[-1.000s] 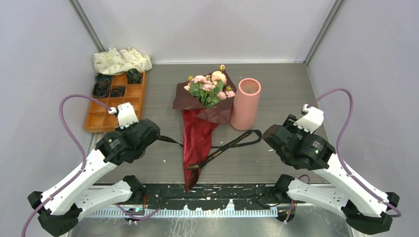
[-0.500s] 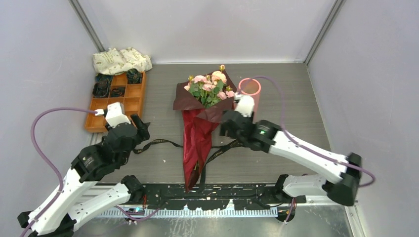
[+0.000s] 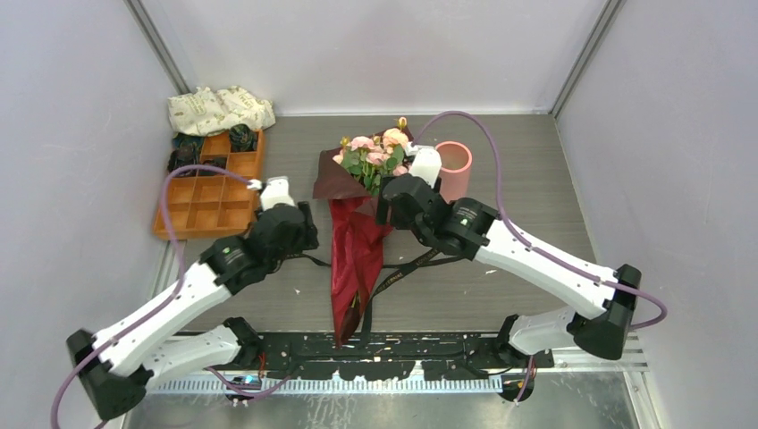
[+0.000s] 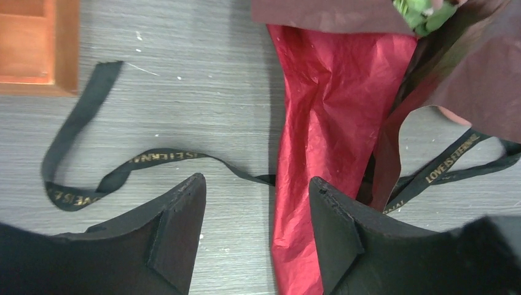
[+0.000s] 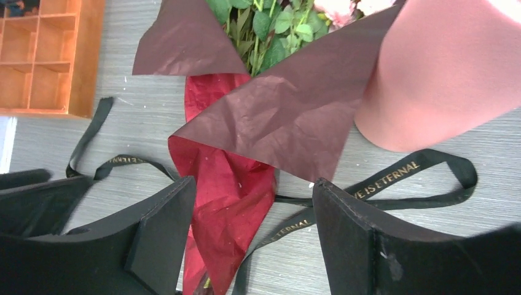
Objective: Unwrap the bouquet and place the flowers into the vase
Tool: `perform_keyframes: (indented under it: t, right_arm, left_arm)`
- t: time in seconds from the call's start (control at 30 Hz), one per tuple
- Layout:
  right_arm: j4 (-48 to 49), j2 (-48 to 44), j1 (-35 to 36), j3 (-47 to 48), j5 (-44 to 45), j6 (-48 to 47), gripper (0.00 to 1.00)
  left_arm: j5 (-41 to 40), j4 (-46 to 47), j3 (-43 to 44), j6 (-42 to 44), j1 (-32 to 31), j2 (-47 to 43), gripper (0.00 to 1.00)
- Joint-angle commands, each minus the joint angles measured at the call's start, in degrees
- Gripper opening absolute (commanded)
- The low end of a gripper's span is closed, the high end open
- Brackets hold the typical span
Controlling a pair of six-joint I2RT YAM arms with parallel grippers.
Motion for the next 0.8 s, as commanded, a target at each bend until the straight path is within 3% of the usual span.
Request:
perform_keyframes:
  t: [0.0,0.3,0.57,0.77]
  right_arm:
    - [1.7,5.0,-0.1,1.3,-4.0,0.3,0.75]
    - [6.1,6.3,-0.1,-1.5,-8.9,4.8,0.76]
    - [19.4,0.9,-0.1,-15.6,-10.2,13.7,0.79]
    - [28.7,-1.7,-0.1,-22.4,-3.6,16.9,0.79]
  left_arm:
    - [4.1,7.3,2.1,0.9,0.1,5.9,0.63]
    - [13.2,19.8,-4.1,-2.0,0.2,7.0,0.63]
    - [11.8,20.8,-4.2,-0.9,0.2,8.7,0.63]
    - [11.4,20.8,-5.1,-0.5,0.2,7.3,0.63]
